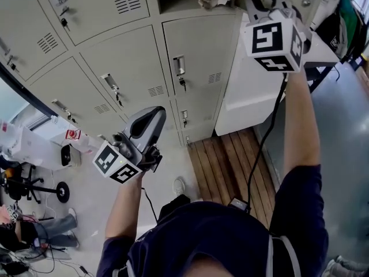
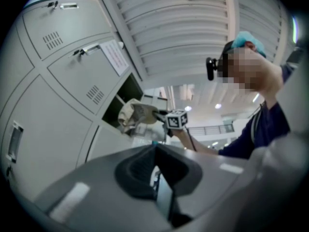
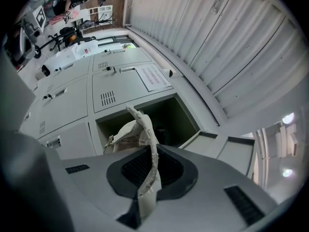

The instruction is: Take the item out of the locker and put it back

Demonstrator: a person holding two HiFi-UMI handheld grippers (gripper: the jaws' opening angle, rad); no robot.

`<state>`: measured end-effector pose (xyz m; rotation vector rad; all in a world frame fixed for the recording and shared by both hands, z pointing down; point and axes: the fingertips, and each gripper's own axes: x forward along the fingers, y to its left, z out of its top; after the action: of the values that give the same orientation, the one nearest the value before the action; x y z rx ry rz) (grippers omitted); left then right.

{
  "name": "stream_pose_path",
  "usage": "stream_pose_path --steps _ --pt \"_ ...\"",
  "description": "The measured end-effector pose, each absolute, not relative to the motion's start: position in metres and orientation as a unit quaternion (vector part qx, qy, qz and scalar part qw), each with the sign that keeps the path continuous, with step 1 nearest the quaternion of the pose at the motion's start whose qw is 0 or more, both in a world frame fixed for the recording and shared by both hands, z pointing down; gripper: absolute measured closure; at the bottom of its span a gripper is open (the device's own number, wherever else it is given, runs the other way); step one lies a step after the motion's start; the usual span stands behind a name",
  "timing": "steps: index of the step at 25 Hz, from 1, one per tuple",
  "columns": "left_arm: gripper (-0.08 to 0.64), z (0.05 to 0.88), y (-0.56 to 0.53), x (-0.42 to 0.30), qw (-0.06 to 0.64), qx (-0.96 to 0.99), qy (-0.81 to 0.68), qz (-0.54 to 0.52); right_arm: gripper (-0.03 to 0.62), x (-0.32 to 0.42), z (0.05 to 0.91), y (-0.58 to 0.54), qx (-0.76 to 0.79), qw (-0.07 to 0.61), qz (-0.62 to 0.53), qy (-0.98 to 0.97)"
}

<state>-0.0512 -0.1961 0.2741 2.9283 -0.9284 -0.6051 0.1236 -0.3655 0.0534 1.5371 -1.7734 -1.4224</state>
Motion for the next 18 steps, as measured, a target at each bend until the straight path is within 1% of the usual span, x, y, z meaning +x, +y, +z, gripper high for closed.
stream_pose_path --steps 10,18 --pt "0.557 0.272 -0.27 -0.082 0.014 0.946 -0.258 -0.194 0.571 0.084 0.046 -0.443 0.555 0.24 -0.524 -0.6" --pt "0.557 0.279 -0.313 -0.097 0.029 0.953 -0.234 -0.189 0.571 0.061 0.055 -0.527 0.544 0.289 -0.517 -0.594"
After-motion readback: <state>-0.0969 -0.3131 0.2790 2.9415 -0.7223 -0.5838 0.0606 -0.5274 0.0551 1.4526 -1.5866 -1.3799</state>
